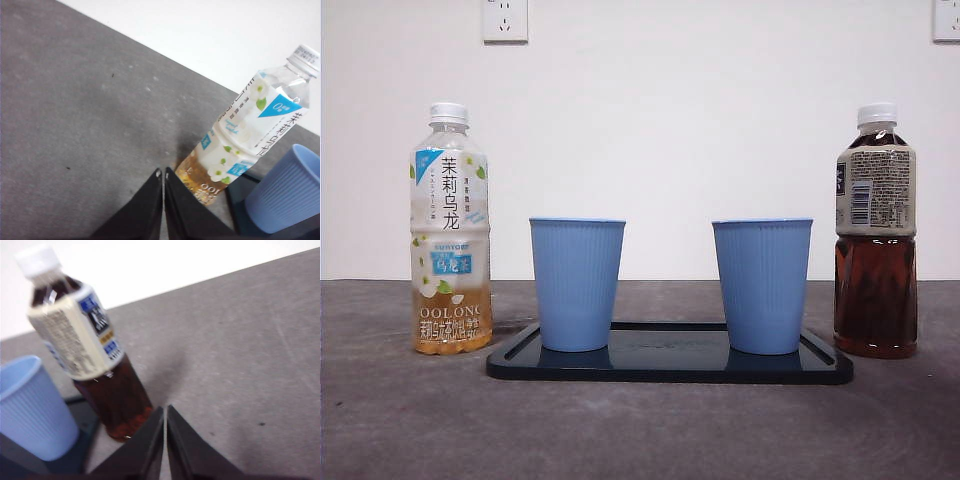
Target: Pour the drink into the cup
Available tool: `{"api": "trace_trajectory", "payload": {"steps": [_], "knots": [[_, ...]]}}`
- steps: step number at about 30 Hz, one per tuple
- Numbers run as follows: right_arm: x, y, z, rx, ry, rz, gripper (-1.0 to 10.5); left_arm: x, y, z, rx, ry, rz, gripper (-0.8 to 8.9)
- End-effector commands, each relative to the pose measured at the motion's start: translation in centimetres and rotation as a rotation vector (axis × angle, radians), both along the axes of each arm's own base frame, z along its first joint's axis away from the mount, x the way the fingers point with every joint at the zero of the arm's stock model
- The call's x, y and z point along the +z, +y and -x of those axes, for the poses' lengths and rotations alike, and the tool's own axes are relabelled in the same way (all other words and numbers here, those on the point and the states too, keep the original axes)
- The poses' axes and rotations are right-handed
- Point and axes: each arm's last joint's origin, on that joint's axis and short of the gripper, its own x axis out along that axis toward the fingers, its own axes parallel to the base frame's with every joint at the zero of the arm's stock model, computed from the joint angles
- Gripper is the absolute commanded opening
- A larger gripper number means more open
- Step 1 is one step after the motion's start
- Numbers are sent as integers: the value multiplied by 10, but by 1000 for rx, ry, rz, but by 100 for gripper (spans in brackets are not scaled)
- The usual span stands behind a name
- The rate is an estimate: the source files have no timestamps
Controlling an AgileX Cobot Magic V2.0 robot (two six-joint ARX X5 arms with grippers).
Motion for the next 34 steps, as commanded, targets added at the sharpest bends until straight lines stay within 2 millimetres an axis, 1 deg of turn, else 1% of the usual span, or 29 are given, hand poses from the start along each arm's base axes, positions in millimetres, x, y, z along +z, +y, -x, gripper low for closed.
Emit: {"api": "trace_trajectory", "payload": {"steps": [1, 4, 11, 15, 18, 23, 27, 34], "knots": [[12, 0, 2, -3, -44, -61, 6, 18, 0, 4, -1, -54, 32, 9], [30, 0, 5, -1, -94, -59, 6, 35, 0, 9, -1, -68, 30, 9], [79, 1, 19, 3, -200, -48, 6, 80, 0, 19, -7, -87, -20, 9], [103, 2, 23, 49, -173, 5, 6, 102, -1, 19, -56, -46, -93, 9], [116, 3, 21, 100, -114, 51, 6, 113, -3, 15, -129, 8, -160, 9], [131, 6, 14, 221, 20, 109, 6, 125, -6, 3, -278, 120, -232, 9], [137, 8, 4, 330, 138, 138, 6, 132, -9, -7, -403, 198, -268, 9], [144, 13, -3, 476, 296, 142, 6, 135, -17, -15, -605, 294, -294, 9]]}}
